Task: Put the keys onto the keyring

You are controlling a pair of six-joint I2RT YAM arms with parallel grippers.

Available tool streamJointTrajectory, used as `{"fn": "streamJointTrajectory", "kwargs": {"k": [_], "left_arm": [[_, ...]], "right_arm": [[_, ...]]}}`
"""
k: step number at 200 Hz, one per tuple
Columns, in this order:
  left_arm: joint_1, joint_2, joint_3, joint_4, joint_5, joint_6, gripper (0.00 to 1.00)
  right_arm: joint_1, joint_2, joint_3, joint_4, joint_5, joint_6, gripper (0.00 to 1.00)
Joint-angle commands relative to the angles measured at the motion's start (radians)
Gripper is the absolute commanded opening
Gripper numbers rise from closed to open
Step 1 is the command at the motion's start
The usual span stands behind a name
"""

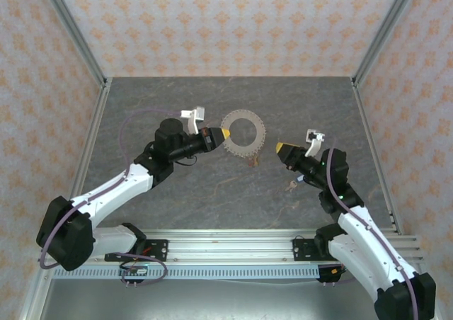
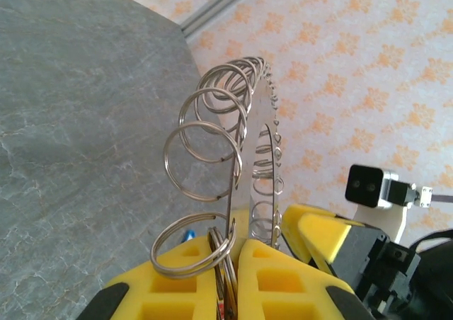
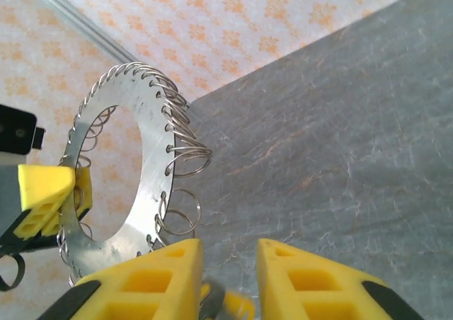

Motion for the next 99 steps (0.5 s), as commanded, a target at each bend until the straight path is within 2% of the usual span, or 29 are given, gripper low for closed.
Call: {"fn": "streamJointTrajectory", "kwargs": {"k": [1,31,65,99], "left_arm": [[0.028,-0.008,0.06,0.052,0.115,0.05,0.0],[0.068,-0.007,0.076,0.053,0.177,0.055,0.0],[0.099,-0.014,0.063,0.128,0.214,0.024,0.0],[0.108,-0.015,0.091,0.108,0.253,0.042,0.0]], "right_arm": [[0.029,-0.006,0.051,-0.002,-0.024,-0.265,0.21],[0.159,-0.018,0.067,-0.026,0.077,-0.584,0.18],[0.3,-0.016,0.051,0.029,0.237,-0.816,0.16],[0.388,-0.019,0.014,0.114,0.246,-1.01,0.13]]}}
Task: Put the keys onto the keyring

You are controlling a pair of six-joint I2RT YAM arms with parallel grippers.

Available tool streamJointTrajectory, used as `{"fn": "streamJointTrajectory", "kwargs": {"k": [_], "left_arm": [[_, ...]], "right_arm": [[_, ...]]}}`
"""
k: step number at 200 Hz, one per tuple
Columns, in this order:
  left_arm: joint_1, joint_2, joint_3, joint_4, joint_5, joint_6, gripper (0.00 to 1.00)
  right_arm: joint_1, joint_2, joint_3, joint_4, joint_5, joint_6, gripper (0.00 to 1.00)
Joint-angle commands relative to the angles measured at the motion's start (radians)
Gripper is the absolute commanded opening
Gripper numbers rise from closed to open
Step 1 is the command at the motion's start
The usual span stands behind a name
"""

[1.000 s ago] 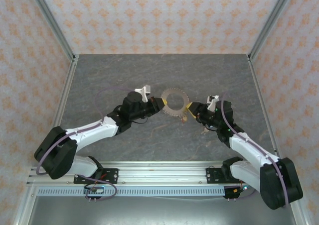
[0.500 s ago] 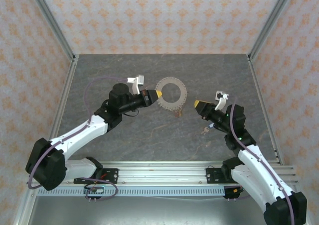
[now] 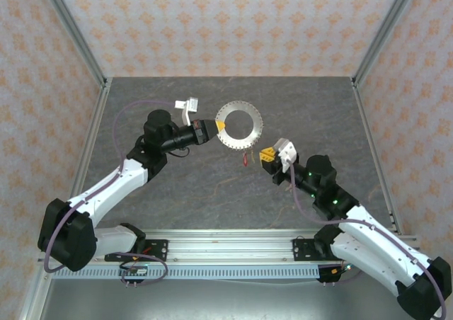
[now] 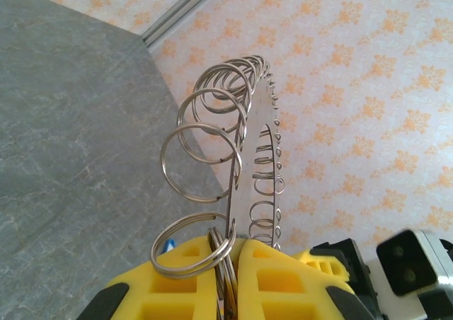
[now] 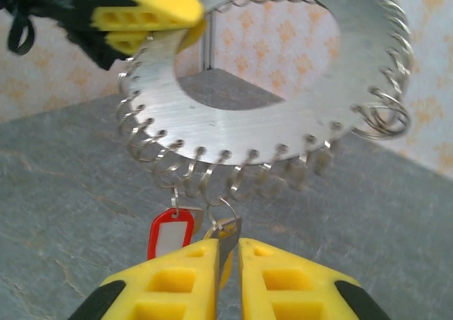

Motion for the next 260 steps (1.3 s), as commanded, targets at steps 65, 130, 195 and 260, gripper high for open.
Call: {"fn": "streamJointTrajectory", "kwargs": {"k": [65,130,195,260], "left_arm": [[0.013,-0.014,0.094,0.001,0.123,0.066,0.0],[0.015,-0.025,0.122,-0.086,0.146,0.113,0.0],[0.015,-0.03,0.153,-0.145,0.157,0.141,0.0],[0.014,-0.038,0.165,-0.192,0.15,0.164,0.0]], "right_arm": [[0.06,-0.011,-0.072,0.214,0.081,-0.259,0.15],[0.062,-0.015,-0.092,0.296,0.034,-0.236,0.16],[0.062,-0.022,-0.111,0.279,0.007,-0.269,0.16],[0.062,-0.062,-0.134,0.256,-0.009,-0.266,0.17]]}}
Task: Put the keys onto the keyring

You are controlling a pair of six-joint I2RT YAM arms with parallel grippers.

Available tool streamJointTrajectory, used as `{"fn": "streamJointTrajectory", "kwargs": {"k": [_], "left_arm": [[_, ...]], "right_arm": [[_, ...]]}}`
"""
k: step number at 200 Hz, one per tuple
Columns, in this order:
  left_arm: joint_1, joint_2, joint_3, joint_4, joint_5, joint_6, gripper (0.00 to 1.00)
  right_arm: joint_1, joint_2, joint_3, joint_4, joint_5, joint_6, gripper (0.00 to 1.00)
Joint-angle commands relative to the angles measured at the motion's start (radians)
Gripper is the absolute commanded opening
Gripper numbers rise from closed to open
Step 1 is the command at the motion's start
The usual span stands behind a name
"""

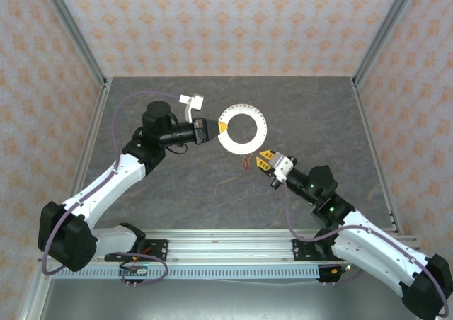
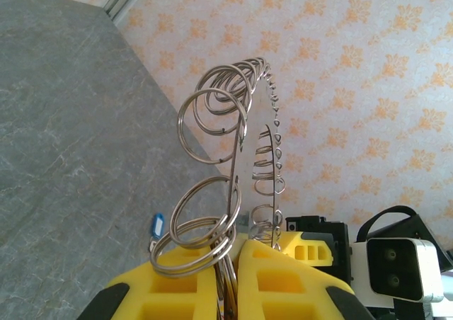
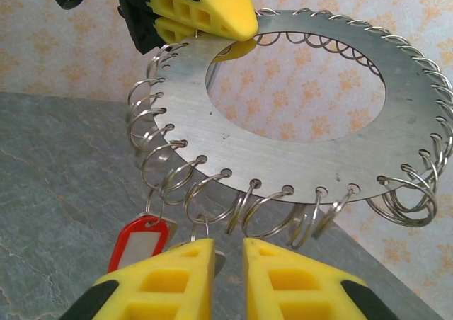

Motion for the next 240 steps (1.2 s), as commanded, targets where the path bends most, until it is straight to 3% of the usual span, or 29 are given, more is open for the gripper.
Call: {"fn": "streamJointTrajectory", "kwargs": {"k": [1,240], "left_arm": [[0.009,-0.038,0.043,0.0,0.02,0.022,0.0],[0.009,-0.038,0.083,-0.102,0.055,0.125,0.0]], "right_arm": [[0.007,-0.015,0.0,0.014,-0.03,-0.008,0.17],[0.008,-0.019,-0.045,0.018,-0.028,0.003,0.16]]}}
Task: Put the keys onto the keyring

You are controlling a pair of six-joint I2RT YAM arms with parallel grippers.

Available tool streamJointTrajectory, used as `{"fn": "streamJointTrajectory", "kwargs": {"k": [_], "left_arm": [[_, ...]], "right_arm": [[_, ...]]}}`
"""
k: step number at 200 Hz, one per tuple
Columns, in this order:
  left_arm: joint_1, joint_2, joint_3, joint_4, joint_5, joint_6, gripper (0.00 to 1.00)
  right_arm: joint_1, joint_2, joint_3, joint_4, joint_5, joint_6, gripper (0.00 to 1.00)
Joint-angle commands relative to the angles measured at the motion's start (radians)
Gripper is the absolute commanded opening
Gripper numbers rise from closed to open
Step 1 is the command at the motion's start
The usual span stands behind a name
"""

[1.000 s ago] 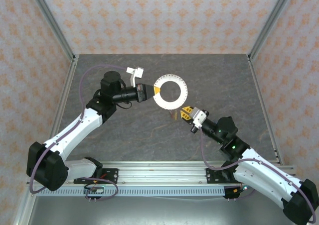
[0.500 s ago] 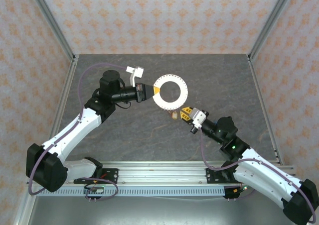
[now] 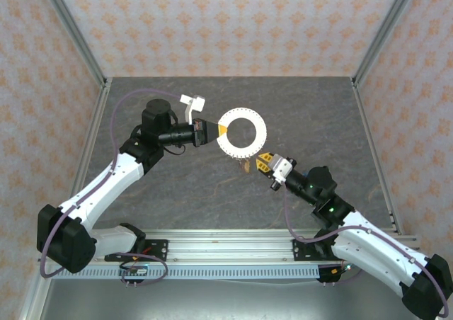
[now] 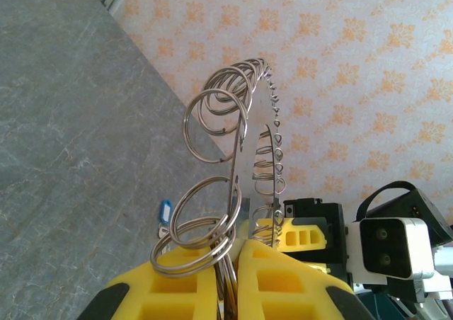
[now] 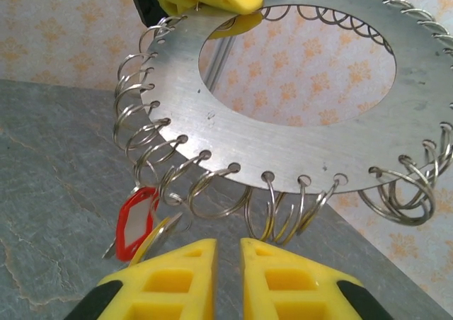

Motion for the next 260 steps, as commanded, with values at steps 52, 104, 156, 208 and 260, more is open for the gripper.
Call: {"fn": "streamJointTrajectory", "kwargs": {"k": [52,104,156,208,260], "left_arm": [[0.008,-0.025,0.04,0.0,0.026,0.025,0.0],[0.008,-0.023,0.04,-0.002,0.026,0.026,0.0],[0.008,-0.026,0.046,-0.022,0.029,0.04,0.0],[0.008,-0.025,0.057,-0.059,0.032,0.071,0.0],[0.008,-0.021,0.075,-0.101,0.044,0.107,0.0]], "right_arm": [[0.006,-0.035,-0.028,0.069,-0.025,0.022,0.18],[0.007,-0.027,-0.018,0.066,-0.074,0.044,0.17],[0.007,-0.039,-0.026,0.074,-0.007,0.012,0.17],[0.006,-0.056,-0.031,0.038,0.044,-0.027,0.18],[0.007,-0.071,-0.039,-0.009,0.05,-0.052,0.18]]}}
